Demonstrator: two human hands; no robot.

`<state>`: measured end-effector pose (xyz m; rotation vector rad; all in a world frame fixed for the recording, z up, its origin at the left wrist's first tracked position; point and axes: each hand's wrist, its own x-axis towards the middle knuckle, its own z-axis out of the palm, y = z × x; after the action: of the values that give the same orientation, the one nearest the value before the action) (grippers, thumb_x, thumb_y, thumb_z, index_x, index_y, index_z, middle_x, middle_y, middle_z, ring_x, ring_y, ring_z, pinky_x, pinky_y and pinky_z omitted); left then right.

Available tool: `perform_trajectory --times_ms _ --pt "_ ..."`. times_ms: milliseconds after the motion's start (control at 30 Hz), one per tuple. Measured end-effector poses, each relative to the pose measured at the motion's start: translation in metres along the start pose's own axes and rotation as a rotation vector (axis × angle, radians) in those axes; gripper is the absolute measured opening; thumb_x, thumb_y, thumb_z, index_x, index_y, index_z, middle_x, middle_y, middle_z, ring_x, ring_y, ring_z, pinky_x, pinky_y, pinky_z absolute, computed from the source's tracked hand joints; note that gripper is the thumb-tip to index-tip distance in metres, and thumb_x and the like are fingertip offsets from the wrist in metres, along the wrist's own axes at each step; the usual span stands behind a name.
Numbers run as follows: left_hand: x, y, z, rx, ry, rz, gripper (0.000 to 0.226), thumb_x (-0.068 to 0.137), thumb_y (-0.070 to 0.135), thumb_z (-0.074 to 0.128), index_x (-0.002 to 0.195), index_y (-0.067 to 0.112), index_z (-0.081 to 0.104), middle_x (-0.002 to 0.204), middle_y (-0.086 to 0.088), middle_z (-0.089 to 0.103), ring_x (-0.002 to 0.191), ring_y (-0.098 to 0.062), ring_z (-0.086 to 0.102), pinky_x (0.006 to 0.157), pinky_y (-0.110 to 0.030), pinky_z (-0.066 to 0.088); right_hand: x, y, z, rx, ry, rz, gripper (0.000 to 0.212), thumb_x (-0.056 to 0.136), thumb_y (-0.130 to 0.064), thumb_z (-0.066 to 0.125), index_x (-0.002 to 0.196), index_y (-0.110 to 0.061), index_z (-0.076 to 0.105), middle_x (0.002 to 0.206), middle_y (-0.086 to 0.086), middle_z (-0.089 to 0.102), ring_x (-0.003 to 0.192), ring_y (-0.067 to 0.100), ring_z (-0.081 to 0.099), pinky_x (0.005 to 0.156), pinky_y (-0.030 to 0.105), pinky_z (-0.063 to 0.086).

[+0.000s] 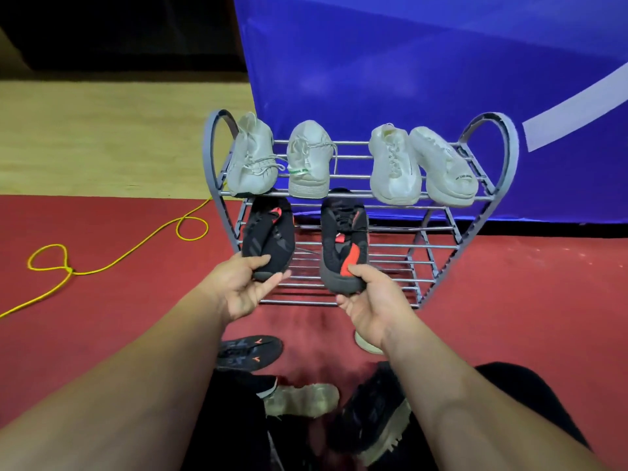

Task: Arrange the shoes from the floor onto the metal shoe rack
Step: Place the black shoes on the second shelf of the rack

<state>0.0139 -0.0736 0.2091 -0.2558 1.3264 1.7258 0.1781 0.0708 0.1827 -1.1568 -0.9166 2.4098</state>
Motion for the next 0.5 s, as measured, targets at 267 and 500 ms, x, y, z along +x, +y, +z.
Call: perform_trajectory --times_ms 267,500 --pt "0.074 0.01 0.01 -0.088 0.017 -0.007 0.031 0.1 0.0 0.055 0.129 0.009 0.059 0.125 -0.021 0.068 0.093 -0.043 0.073 0.054 -0.028 0.06 0.089 -0.019 0.039 -0.136 -0.101 -0.055 0.014 0.099 -0.005 0.058 0.103 -0.013 0.069 0.091 0.005 0.077 0.078 0.019 0.068 0.063 0.03 0.051" --pt "0.109 0.015 0.004 -0.171 -0.002 -0.092 0.035 0.098 0.005 0.06 0.132 -0.006 0.058 0.119 -0.023 0.07 0.091 -0.038 0.075 0.057 -0.025 0.06 0.134 -0.016 0.043 0.057 -0.07 0.043 0.01 0.097 -0.007 0.062 0.102 -0.006 0.07 0.099 0.012 0.076 0.083 0.025 0.071 0.059 0.03 0.054"
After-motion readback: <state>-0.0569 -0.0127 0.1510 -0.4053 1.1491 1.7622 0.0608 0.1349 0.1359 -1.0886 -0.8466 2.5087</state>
